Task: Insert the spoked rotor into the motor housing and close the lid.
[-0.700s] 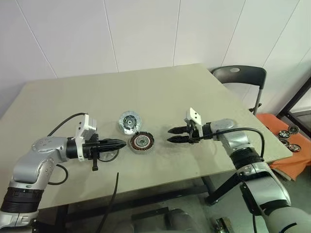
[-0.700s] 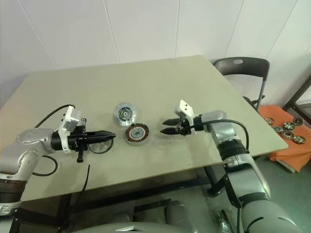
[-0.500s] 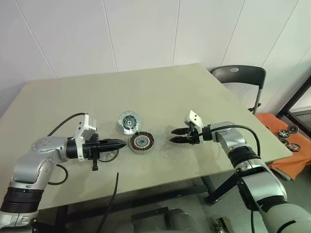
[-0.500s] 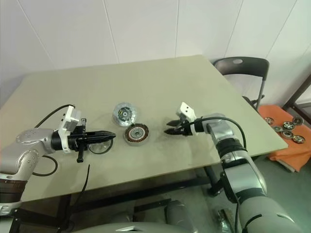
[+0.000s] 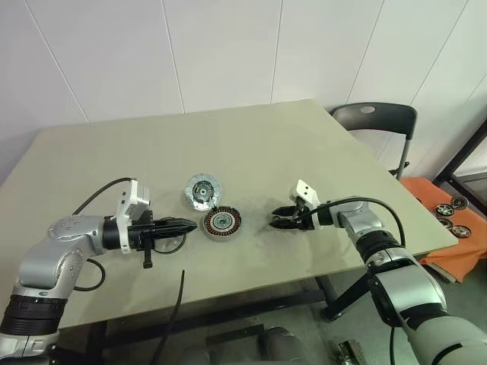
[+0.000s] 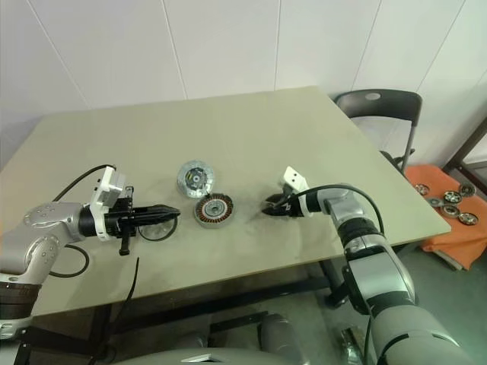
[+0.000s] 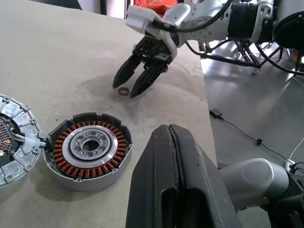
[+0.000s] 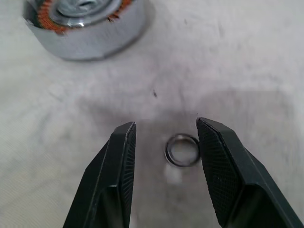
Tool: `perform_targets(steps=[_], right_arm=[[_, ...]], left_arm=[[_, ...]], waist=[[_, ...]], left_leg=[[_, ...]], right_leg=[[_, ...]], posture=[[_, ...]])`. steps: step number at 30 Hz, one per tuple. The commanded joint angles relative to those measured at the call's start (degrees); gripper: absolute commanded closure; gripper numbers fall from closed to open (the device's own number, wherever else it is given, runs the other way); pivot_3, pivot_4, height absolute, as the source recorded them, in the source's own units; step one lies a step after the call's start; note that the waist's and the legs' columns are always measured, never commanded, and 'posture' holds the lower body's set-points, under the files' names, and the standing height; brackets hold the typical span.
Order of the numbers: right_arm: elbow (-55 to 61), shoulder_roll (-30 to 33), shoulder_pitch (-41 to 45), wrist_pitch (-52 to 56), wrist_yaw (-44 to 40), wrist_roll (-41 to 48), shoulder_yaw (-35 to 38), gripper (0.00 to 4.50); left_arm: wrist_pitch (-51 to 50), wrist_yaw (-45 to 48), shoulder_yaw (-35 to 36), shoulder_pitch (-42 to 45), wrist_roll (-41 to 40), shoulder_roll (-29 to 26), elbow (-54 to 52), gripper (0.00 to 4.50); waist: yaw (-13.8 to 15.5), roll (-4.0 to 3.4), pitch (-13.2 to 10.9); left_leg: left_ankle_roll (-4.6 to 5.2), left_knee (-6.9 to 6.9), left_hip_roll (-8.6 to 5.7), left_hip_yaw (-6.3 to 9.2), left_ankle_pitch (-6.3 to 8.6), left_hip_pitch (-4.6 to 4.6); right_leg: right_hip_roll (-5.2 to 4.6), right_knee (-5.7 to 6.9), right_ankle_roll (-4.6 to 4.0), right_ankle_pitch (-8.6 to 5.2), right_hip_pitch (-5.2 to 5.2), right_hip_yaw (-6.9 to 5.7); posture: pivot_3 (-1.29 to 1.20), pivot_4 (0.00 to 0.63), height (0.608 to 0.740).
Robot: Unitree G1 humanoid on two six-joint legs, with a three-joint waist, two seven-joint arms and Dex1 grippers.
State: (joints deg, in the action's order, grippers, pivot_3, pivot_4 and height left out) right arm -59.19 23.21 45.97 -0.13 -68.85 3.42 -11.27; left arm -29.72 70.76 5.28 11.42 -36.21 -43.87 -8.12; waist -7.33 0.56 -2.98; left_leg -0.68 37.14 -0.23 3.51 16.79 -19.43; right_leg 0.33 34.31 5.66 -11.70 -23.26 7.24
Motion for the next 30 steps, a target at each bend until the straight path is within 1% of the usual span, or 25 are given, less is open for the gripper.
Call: perform_targets(steps=[1,6,17,30], right_arm=[[-0.56,-0.20,2.04,-1.91,1.21,-0.33,1.93,2.39],[-2.48,-0.04,1.92,-2.87,3.21,-1.24,2.71,2.39],[-2.93,0.06,0.48,-3.56,4.39,-2.50,3.13,2.39],[-2.82,-0.20,-0.37,-5.10,4.26,-4.32,2.37,2.39]], left_arm=[[0.45,-0.01,1.14,0.42,-0.52,-0.54,-1.62,4.50],[0.45,0.20,0.84,0.92,-0.39,-0.50,-1.17,4.50],[0.54,0.39,0.24,1.35,-0.21,-0.11,-0.73,4.50],[0.62,0.14,0.18,1.20,-0.14,0.12,-0.82,4.50]], waist=[[-0.01,0.00,0.00],[-0.03,0.00,0.00],[-0.02,0.01,0.01],[-0.01,0.02,0.02]], left_leg=[[0.00,0.00,0.00,0.00,0.00,0.01],[0.00,0.00,0.00,0.00,0.00,0.02],[0.00,0.03,0.00,0.00,0.00,0.04],[0.00,0.04,-0.01,0.01,0.00,0.06]], right_leg=[[0.00,0.00,0.00,0.00,0.01,0.00],[0.00,0.00,0.00,0.00,0.02,0.00],[0.00,0.00,0.00,0.00,0.06,0.00],[0.00,0.00,0.00,0.00,0.09,0.00]], posture=[[0.00,0.000,0.740],[0.00,0.000,0.740],[0.00,0.000,0.740],[0.00,0.000,0.740]])
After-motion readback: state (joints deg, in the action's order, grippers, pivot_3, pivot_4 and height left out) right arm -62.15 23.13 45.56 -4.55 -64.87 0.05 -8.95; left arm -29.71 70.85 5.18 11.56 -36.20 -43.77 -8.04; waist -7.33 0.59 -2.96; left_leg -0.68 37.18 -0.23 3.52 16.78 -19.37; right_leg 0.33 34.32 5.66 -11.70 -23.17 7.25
